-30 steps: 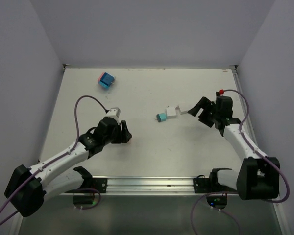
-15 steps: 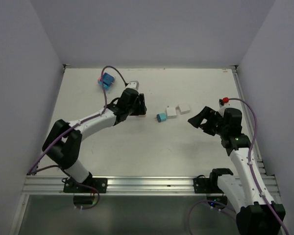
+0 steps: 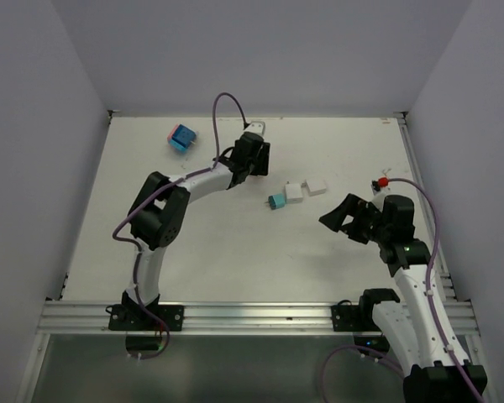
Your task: Pull the plug off the socket
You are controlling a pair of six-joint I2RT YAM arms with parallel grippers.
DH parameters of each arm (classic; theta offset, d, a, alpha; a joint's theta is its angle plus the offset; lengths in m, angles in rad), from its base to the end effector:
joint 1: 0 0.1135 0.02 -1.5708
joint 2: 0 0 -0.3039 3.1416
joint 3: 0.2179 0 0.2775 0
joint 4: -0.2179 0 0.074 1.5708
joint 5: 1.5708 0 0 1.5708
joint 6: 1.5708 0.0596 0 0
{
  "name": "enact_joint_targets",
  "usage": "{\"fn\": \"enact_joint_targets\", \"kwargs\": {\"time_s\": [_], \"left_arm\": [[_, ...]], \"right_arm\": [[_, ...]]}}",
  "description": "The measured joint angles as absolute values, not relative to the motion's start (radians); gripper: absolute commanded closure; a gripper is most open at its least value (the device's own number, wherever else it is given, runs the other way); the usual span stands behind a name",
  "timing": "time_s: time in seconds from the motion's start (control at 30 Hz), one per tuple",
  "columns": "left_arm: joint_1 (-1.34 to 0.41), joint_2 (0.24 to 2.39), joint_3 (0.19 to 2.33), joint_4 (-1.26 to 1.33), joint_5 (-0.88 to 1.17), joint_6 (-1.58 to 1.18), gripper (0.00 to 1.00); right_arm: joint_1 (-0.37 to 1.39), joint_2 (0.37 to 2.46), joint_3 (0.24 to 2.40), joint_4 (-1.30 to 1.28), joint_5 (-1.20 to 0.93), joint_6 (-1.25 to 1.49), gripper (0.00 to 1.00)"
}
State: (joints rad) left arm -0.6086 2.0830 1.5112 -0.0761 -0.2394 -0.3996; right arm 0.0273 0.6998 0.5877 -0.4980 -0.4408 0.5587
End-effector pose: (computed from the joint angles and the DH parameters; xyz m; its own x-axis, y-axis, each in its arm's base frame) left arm 0.4465 -0.2939 0.2026 -0.6119 -0.0343 -0.7902 0.1761 0.9681 -0.1784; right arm 0.1675 0.0300 0.2653 -0.6840 0.4609 -0.5654 -0.0137 0.7668 0.6417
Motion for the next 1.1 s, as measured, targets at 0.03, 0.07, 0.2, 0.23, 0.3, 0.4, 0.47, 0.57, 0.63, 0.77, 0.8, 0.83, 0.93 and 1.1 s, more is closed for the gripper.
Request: {"fn": "enact_joint_targets", "kwargs": {"time_s": [0.03,0.07,0.2,0.23,0.3,0.4,0.47,0.57,0.63,0.77,0.8,0.83,0.93,1.1], "left_arm": [[-0.609,2.098,1.517,-0.064,-0.243,-0.393,0.9],[-0.609,2.111,1.521,-0.052,-0.247,-0.382,0.86],[-0.609,2.139,1.522,-0.014,-0.256,-0.367,0.77],[-0.609,2.144,1.522,-0.004,-0.257,-0.364,0.74],[-0.609,2.151,1.522,0.01,-0.256,-0.363,0.65],[-0.609,2.156,1.522,0.03,-0.254,-0.363,0.55],[-0.609,2.156,1.52,0.046,-0.253,-0.363,0.45],[-0.609,2.156,1.504,0.07,-0.253,-0.364,0.35],[-0.609,2.156,1.487,0.078,-0.252,-0.364,0.29],[-0.609,2.156,1.467,0.089,-0.247,-0.371,0.2],[-0.609,2.156,1.465,0.089,-0.247,-0.371,0.19],[-0.609,2.156,1.465,0.09,-0.245,-0.374,0.17],[-0.609,2.15,1.457,0.093,-0.24,-0.38,0.06],[-0.609,2.118,1.446,0.084,-0.241,-0.385,0.01]], "right_arm": [[0.028,0.7,0.585,-0.502,-0.442,0.556,0.09],[0.028,0.7,0.583,-0.505,-0.443,0.556,0.09],[0.028,0.7,0.582,-0.509,-0.449,0.554,0.09],[0.028,0.7,0.582,-0.509,-0.45,0.553,0.09],[0.028,0.7,0.581,-0.509,-0.45,0.55,0.09],[0.028,0.699,0.579,-0.51,-0.45,0.549,0.09],[0.028,0.697,0.575,-0.51,-0.449,0.549,0.09],[0.028,0.69,0.564,-0.515,-0.449,0.551,0.09],[0.029,0.69,0.562,-0.52,-0.449,0.553,0.09],[0.033,0.688,0.562,-0.525,-0.449,0.557,0.09],[0.033,0.685,0.562,-0.527,-0.449,0.557,0.09],[0.033,0.681,0.562,-0.53,-0.449,0.557,0.09],[0.033,0.671,0.562,-0.544,-0.448,0.557,0.09],[0.033,0.656,0.562,-0.573,-0.449,0.557,0.09]]}}
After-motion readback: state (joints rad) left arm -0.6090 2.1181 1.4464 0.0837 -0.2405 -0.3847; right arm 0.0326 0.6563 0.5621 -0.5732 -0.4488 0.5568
